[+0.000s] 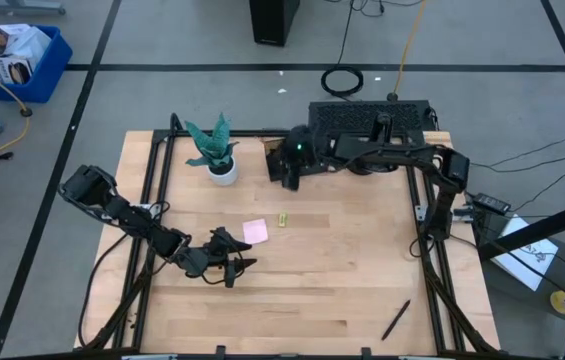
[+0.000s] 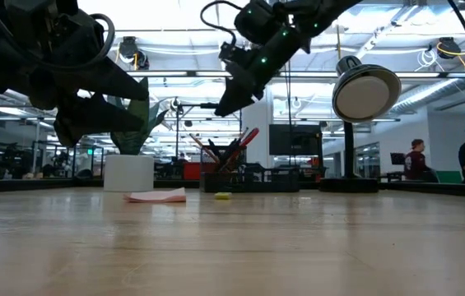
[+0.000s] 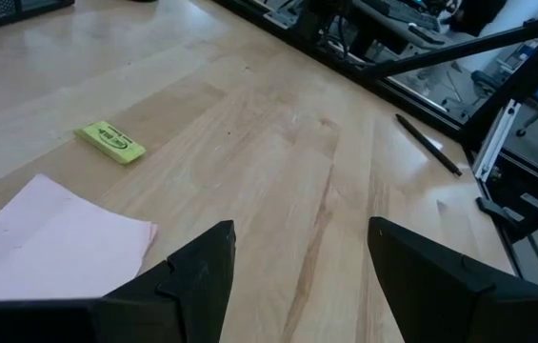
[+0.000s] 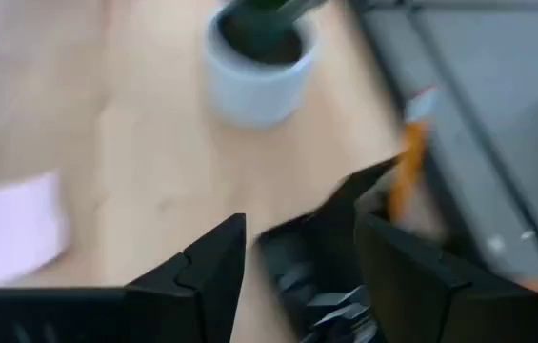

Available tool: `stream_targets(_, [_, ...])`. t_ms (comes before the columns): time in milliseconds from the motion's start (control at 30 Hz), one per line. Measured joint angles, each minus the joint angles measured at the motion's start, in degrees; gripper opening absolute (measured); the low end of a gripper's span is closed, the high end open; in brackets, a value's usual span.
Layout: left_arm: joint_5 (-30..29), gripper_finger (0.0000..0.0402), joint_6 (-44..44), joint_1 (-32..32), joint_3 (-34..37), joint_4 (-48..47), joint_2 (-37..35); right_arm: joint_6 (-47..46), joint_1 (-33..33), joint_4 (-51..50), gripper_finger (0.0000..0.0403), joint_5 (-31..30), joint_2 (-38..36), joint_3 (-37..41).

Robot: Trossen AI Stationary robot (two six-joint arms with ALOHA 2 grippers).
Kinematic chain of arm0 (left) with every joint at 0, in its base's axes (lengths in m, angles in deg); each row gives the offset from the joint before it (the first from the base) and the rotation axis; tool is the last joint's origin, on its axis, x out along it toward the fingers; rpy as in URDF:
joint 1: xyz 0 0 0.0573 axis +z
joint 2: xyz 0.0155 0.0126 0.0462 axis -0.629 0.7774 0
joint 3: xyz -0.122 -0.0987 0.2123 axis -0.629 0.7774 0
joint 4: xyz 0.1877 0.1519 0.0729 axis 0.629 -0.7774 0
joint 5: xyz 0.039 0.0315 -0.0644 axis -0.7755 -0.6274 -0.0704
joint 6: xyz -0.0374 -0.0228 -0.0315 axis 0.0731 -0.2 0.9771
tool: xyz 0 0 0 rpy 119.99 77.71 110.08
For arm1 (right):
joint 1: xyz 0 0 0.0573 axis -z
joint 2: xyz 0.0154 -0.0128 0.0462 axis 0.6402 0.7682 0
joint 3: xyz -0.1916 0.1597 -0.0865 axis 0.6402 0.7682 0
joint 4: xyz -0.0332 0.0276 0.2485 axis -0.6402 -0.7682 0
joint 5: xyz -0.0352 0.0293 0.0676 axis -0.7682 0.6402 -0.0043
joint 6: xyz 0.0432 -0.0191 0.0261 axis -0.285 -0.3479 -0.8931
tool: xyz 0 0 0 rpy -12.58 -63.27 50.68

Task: Pick and place office supplies into organizer
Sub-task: Put the black pen into the black mesh desk organizer

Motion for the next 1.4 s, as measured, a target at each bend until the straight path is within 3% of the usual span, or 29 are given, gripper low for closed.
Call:
stream_targets(233, [0.0,0.0246,0.9,0.0,0.0,-1.1,0.0,3.1,-8.7,-21.0,0.0176,12.7,0.0,0.0])
stream_targets(467, [0.0,0.0246,0.9,0.0,0.0,-1.2,0.0,-3.7,-21.9,-36.2,0.0166,13.1,0.0,0.0])
stream_targets(667, [-0.1,0.0246,0.7,-1.2,0.0,-1.5,0.0,-13.0,-37.4,-34.5,0.0164,12.7,0.1,0.5])
stream_targets(1000, [-0.3,0.0246,0.7,-2.2,0.0,-1.1,0.0,-25.9,-59.0,-41.8,0.0164,-3.4,0.1,2.2])
stream_targets(1200, [-0.6,0.0246,-0.2,-2.2,0.0,-1.2,0.0,-22.8,-67.3,-39.0,0.0161,-3.3,0.1,7.4])
stream_targets(1400, [-1.7,0.0246,-0.9,-1.4,0.0,-1.1,0.0,-33.5,-72.2,-36.3,0.016,-1.2,0.1,8.3])
